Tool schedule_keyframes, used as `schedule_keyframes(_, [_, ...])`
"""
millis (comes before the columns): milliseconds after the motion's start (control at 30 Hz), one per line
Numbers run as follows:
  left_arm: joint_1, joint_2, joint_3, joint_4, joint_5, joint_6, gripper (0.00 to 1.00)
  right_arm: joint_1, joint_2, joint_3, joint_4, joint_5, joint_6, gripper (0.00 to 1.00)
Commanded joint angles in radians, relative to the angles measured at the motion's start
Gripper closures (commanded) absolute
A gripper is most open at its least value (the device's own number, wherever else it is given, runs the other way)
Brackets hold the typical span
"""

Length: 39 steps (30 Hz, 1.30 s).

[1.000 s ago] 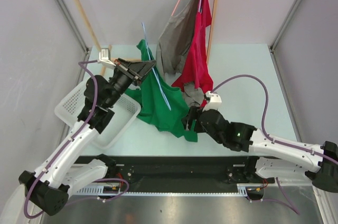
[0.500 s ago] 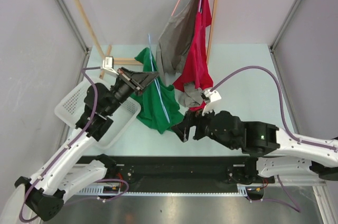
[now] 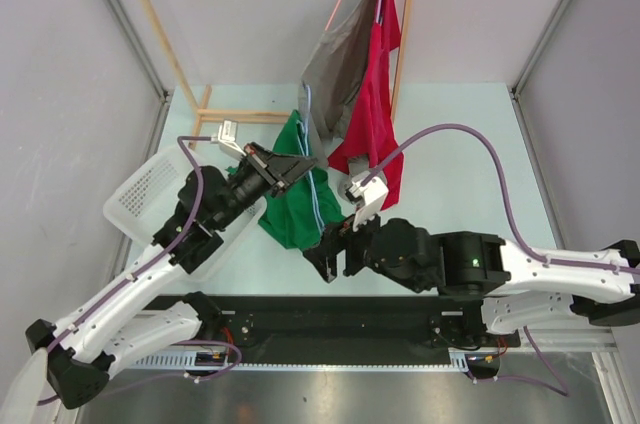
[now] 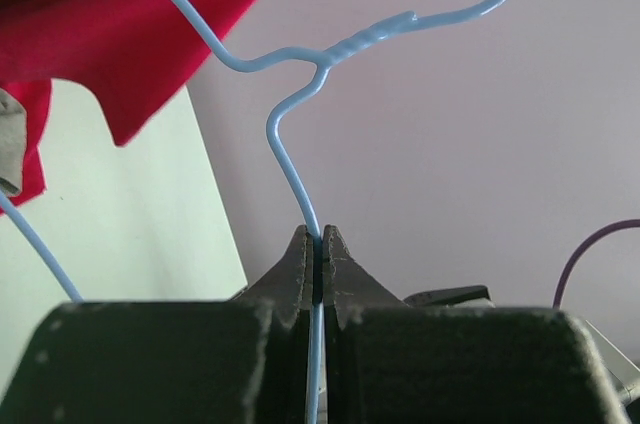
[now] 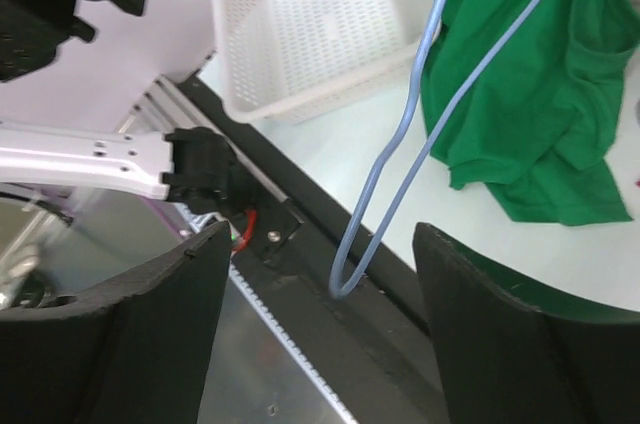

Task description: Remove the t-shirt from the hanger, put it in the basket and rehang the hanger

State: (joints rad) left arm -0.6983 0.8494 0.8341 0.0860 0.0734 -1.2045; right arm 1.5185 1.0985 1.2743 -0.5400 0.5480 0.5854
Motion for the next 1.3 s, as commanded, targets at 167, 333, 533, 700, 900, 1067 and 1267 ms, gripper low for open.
schedule_keyframes(167, [-0.115, -0.072, -0.013, -0.072, -0.148, -0.133, 1.00, 0.005, 0.061, 0.062, 0.000, 0.101, -0.022, 0.40])
schedule_keyframes(333, [-0.161, -0.081, -0.001, -0.157, -0.213, -0.194, 1.00, 0.011, 0.078, 0.063, -0.038, 0.147, 0.007, 0.68])
schedule_keyframes(533, [-0.179, -0.067, 0.002, -0.187, -0.219, -0.204, 1.00, 0.022, 0.070, 0.095, -0.161, 0.196, 0.083, 1.00])
schedule_keyframes(700, [-0.178, -0.087, -0.041, -0.149, -0.186, -0.121, 0.57, 0.052, 0.044, 0.167, -0.288, 0.205, 0.151, 1.00])
schedule_keyframes(900, [-0.179, -0.153, -0.029, -0.189, -0.120, 0.018, 0.37, 0.098, 0.070, 0.267, -0.506, 0.250, 0.226, 1.00])
schedule_keyframes(1067, [-0.179, -0.291, -0.033, -0.340, -0.121, 0.158, 0.29, 0.100, 0.048, 0.226, -0.451, 0.267, 0.205, 1.00])
schedule_keyframes(1267, [-0.179, -0.499, -0.043, -0.500, -0.127, 0.227, 0.20, 0.092, 0.043, 0.162, -0.235, 0.303, 0.098, 1.00])
